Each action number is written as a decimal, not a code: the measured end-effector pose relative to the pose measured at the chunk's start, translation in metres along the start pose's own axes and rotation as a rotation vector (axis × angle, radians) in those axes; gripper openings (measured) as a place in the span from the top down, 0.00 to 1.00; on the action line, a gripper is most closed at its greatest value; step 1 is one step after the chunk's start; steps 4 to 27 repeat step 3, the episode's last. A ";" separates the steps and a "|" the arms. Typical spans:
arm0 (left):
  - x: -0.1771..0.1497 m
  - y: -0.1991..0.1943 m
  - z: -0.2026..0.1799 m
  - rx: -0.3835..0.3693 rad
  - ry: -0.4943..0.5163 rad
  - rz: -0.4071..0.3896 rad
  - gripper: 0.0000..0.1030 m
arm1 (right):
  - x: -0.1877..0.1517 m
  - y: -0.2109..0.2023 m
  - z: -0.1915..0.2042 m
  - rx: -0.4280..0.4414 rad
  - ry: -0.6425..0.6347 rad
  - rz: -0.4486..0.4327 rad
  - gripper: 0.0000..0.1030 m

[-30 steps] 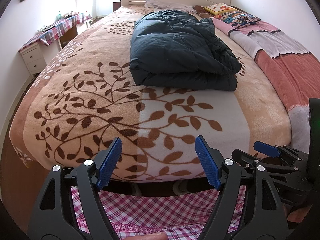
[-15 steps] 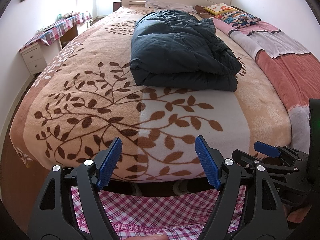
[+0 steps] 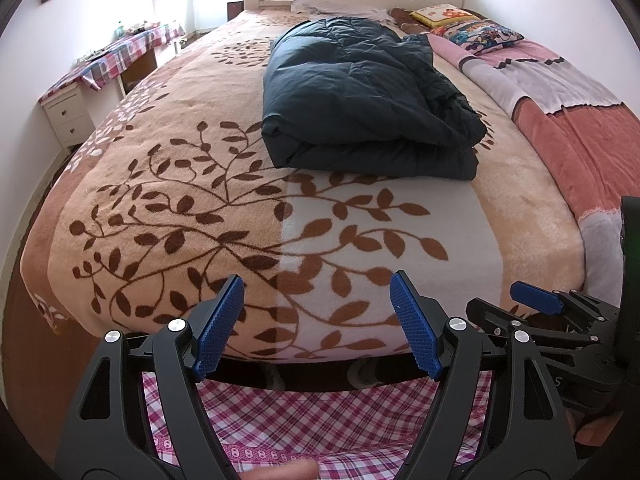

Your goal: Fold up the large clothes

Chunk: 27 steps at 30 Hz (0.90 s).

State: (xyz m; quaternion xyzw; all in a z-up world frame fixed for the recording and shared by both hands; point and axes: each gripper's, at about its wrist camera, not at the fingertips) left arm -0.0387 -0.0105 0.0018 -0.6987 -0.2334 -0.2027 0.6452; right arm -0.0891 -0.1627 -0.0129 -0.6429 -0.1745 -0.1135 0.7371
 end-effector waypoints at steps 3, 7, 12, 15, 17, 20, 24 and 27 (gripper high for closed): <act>0.000 0.000 0.001 0.001 0.002 -0.003 0.27 | 0.000 0.000 0.000 0.000 0.001 0.000 0.35; 0.000 0.000 0.001 0.001 0.002 -0.003 0.27 | 0.000 0.000 0.000 0.000 0.001 0.000 0.35; 0.000 0.000 0.001 0.001 0.002 -0.003 0.27 | 0.000 0.000 0.000 0.000 0.001 0.000 0.35; 0.000 0.000 0.001 0.001 0.002 -0.003 0.27 | 0.000 0.000 0.000 0.000 0.001 0.000 0.35; 0.000 0.000 0.001 0.001 0.002 -0.003 0.27 | 0.000 0.000 0.000 0.000 0.001 0.000 0.35; 0.000 0.000 0.001 0.001 0.002 -0.003 0.27 | 0.000 0.000 0.000 0.000 0.001 0.000 0.35; 0.000 0.000 0.001 0.001 0.002 -0.003 0.27 | 0.000 0.000 0.000 0.000 0.001 0.000 0.35; 0.000 0.000 0.001 0.001 0.002 -0.003 0.27 | 0.000 0.000 0.000 0.000 0.001 0.000 0.35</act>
Point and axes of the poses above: each gripper's, at about its wrist camera, not at the fingertips, and y roughly the way its jaws point, z to its left, x to its top
